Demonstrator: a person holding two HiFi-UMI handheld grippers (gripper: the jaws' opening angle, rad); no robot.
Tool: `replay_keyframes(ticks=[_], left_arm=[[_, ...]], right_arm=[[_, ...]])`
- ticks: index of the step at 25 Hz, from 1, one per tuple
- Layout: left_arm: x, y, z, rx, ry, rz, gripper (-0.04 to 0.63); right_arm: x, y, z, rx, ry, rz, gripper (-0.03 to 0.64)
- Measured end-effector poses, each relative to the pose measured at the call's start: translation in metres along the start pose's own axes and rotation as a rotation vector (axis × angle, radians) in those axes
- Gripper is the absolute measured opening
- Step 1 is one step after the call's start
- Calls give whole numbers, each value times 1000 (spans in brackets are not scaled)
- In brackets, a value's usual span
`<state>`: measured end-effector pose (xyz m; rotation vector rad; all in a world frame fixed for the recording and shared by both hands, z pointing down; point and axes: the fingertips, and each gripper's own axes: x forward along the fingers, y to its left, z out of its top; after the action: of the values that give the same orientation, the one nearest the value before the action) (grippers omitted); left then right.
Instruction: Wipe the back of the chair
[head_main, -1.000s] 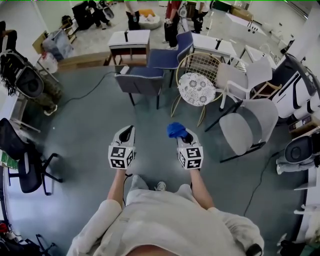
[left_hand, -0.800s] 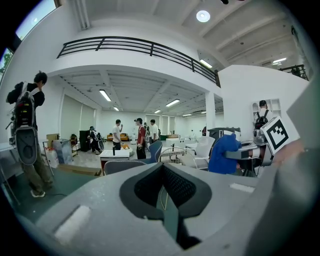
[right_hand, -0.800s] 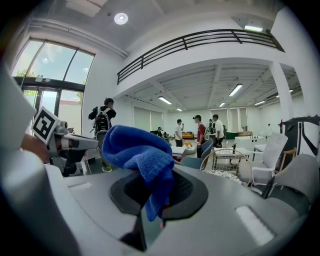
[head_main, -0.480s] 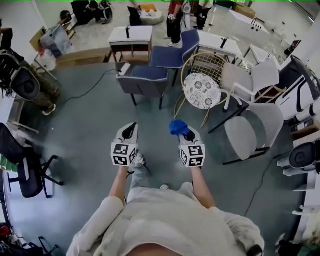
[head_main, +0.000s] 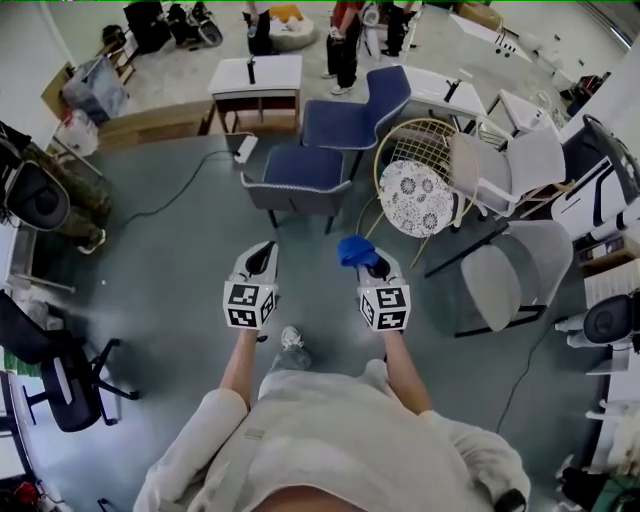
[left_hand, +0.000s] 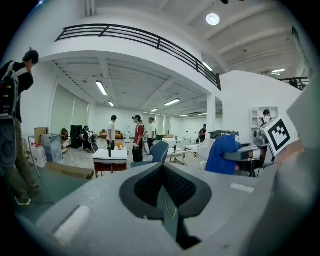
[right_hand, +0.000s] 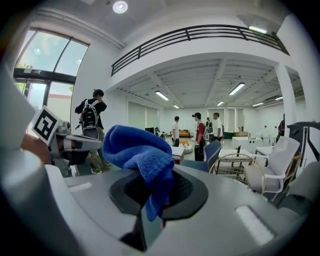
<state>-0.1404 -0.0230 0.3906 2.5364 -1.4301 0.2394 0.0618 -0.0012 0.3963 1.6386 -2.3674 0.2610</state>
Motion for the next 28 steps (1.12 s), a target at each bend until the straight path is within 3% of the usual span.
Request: replay_keyframes(ticks=[5, 12, 19, 28], left_arm=[[27, 64, 18, -2, -8, -10, 0], [53, 119, 39, 18, -23, -30, 0], [63, 134, 33, 15, -6, -39, 0], [74, 112, 15, 2, 20, -17, 0]], right_arm=[[61, 17, 24, -6, -4, -13, 49], [115, 35, 46, -11, -15, -26, 49], [133, 40, 41, -12, 5, -19, 49], [131, 23, 21, -17, 32, 28, 49]])
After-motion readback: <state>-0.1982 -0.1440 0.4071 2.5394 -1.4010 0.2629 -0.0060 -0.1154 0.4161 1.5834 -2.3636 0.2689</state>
